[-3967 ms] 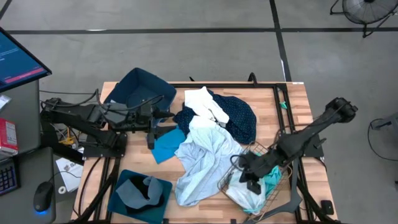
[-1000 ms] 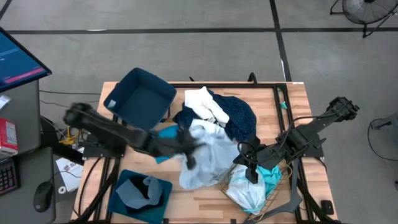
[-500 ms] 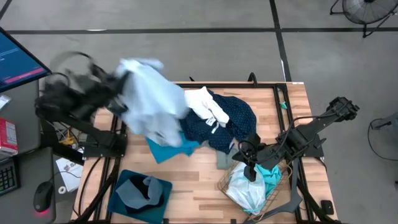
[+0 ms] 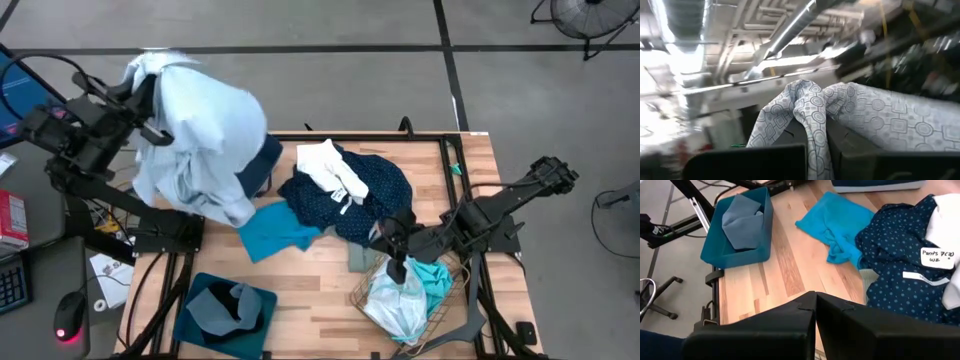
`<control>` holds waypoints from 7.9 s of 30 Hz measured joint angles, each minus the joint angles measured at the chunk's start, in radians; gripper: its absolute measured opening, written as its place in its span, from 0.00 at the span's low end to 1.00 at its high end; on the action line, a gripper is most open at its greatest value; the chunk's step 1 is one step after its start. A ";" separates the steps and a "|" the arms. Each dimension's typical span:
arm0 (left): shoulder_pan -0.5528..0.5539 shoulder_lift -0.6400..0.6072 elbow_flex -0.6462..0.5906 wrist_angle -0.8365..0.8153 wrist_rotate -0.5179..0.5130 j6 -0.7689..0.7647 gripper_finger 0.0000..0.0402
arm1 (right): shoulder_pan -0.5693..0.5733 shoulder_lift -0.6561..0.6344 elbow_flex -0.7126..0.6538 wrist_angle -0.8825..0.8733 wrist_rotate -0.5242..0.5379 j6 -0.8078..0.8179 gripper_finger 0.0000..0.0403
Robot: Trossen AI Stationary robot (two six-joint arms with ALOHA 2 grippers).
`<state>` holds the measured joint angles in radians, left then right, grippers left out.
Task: Pick & Place Cloths
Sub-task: Put the light blue shirt into the blue bin, then put the blue shorts into the gold basket
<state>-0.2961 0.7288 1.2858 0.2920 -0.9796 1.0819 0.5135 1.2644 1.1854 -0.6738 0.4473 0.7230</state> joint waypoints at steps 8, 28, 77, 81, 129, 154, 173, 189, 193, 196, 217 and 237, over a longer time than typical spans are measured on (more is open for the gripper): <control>0.088 -0.003 0.000 0.016 -0.018 0.201 0.00 | -0.006 0.000 0.000 0.026 0.000 -0.027 0.01; 0.500 0.168 0.000 0.031 0.191 0.133 0.00 | -0.006 0.000 0.000 0.024 -0.001 -0.069 0.01; 0.608 -0.010 -0.711 -0.391 -0.015 -1.098 0.01 | 0.012 0.000 -0.043 0.032 -0.001 -0.062 0.01; 0.670 0.014 -0.716 -0.506 0.115 -1.278 0.00 | -0.004 0.000 -0.051 0.033 -0.002 -0.053 0.01; 1.107 0.260 -0.651 -0.901 0.687 -1.550 0.67 | 0.001 0.000 -0.051 0.031 -0.003 -0.079 0.01; 1.002 0.167 -0.343 -0.906 1.140 -1.476 0.63 | 0.001 0.000 -0.051 0.028 -0.003 -0.078 0.01; 0.187 0.410 -0.455 -0.729 0.707 -1.441 0.63 | 0.000 0.000 -0.051 0.043 -0.001 -0.068 0.01; 0.123 0.806 -0.540 -0.453 0.636 -1.424 0.63 | 0.001 0.000 -0.051 0.046 -0.001 -0.068 0.01; 0.123 0.877 -0.553 -0.415 0.633 -1.400 0.63 | 0.001 0.000 -0.050 0.046 -0.001 -0.068 0.01; 0.129 0.932 -0.563 -0.395 0.628 -1.396 0.63 | 0.001 0.000 -0.050 0.046 -0.001 -0.068 0.01; 0.120 0.568 -0.568 -0.401 0.673 -1.534 0.02 | -0.038 0.000 -0.051 0.113 -0.002 -0.161 0.16; 0.117 0.259 -0.566 -0.328 0.673 -1.506 0.02 | -0.233 0.000 -0.051 0.546 -0.077 -0.727 0.78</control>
<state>-0.1792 0.9880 0.7200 -0.0359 -0.3061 -0.4244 0.2806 1.2645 1.1347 -0.1273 0.3701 -0.0037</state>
